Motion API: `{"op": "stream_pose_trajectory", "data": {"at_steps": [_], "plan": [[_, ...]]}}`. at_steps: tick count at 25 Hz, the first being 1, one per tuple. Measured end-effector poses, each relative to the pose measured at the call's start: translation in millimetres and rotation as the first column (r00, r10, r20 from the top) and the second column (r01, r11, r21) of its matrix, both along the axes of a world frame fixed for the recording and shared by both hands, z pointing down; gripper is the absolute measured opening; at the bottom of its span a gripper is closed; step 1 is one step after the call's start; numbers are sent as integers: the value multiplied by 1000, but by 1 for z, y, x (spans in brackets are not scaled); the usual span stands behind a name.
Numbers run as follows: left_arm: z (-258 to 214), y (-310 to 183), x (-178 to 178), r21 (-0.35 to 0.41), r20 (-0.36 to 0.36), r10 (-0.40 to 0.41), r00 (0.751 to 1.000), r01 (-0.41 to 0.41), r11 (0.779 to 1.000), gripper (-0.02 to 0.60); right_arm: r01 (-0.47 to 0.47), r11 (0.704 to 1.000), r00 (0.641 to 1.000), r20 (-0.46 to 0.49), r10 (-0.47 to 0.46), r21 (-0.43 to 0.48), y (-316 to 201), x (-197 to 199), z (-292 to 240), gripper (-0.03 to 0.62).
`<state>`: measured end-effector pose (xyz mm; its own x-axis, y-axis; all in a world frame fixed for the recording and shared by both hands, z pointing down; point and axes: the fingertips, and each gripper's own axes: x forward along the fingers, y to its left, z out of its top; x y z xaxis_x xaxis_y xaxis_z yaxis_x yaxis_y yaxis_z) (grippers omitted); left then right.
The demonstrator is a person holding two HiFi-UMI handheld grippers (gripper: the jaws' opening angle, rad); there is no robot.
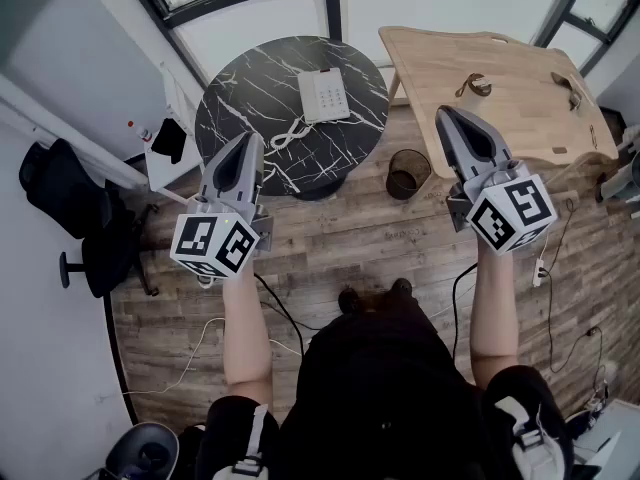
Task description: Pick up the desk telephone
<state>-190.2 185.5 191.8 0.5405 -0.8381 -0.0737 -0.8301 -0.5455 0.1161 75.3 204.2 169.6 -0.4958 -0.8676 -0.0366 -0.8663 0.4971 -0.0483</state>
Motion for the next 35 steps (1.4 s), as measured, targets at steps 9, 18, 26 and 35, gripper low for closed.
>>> {"op": "stream_pose_trajectory", "data": {"at_steps": [9,18,26,35], "plan": [[-2,3,-5,-4,11,2,1000,-2,1000,14,5,1000,1000,-13,-5,22,5,-7,-6,29],[7,5,-4,-14,39,-6,999,7,1000,14,-3,1000,1000,-10,3,11,6,-10,5,29],[17,-10,-6,-35,46,-31,998,32,999,14,-17,1000,1000,15,17,-16,-13,-6,13,29],[13,-49,-7,-36,73,-62,995,64,997,14,-18,1000,1000,25,19,-23,-65,-1,18,29]]}}
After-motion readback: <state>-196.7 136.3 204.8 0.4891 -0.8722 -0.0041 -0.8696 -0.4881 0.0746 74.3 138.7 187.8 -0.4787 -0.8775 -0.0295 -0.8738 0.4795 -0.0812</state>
